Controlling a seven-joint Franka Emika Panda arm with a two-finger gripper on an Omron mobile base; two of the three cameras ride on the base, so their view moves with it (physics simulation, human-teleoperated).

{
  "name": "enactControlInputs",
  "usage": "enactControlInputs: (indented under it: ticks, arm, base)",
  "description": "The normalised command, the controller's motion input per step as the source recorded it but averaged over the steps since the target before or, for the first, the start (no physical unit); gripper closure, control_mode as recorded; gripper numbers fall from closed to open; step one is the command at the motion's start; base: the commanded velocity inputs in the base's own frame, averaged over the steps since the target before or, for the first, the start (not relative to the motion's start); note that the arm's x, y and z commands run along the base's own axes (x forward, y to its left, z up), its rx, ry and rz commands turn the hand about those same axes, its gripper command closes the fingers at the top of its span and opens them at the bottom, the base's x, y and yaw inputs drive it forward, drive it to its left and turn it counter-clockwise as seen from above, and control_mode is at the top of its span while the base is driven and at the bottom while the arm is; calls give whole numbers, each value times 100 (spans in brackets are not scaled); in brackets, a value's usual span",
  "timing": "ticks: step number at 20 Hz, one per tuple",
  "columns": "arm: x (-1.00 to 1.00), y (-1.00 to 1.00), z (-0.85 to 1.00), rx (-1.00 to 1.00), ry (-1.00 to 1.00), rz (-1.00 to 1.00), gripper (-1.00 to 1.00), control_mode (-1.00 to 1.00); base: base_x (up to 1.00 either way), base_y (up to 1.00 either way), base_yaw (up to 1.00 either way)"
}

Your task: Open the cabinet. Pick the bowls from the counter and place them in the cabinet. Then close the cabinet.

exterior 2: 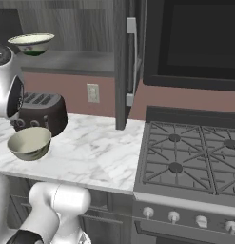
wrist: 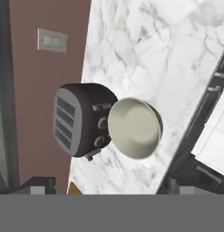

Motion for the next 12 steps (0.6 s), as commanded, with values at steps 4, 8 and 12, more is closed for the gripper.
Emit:
enactControlInputs:
  ticks: [4,8,12]
  arm:
    - [-63,0,-21,0,0,1,-100,-100]
    - [-23,0,-23,-8,-9,21,-100,-100]
    - [-1,-3,-2,-17,-24,38,-100,-100]
  base:
    - [0,0,0]
    - [0,0,0]
    - [0,0,0]
